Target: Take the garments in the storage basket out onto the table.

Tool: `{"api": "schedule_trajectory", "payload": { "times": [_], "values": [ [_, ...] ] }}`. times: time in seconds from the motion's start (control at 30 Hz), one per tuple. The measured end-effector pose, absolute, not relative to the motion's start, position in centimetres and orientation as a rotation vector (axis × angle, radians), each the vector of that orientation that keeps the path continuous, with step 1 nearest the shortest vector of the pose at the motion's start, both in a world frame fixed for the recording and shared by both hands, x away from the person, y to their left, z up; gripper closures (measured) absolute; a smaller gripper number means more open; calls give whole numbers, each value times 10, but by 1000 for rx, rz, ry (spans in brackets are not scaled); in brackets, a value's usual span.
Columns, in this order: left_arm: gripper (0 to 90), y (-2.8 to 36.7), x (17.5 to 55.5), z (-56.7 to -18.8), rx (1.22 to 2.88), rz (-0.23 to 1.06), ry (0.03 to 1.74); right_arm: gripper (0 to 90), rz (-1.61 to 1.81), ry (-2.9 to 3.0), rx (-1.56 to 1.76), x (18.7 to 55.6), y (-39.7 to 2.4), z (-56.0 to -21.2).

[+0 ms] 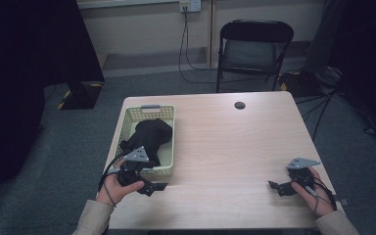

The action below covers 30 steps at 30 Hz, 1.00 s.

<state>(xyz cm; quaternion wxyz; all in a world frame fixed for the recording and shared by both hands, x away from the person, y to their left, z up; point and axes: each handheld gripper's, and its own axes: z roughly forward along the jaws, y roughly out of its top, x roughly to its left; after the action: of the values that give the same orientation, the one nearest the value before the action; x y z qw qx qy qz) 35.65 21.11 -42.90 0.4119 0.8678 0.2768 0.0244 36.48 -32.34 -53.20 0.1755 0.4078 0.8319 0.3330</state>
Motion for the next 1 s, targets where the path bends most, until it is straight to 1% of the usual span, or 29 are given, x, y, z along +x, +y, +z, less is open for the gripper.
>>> {"api": "schedule_trajectory", "payload": {
  "times": [1.0],
  "values": [
    [35,204,383,-400,2203,185,701,0,943,2357,1155,365,-323,-532]
  ]
}}
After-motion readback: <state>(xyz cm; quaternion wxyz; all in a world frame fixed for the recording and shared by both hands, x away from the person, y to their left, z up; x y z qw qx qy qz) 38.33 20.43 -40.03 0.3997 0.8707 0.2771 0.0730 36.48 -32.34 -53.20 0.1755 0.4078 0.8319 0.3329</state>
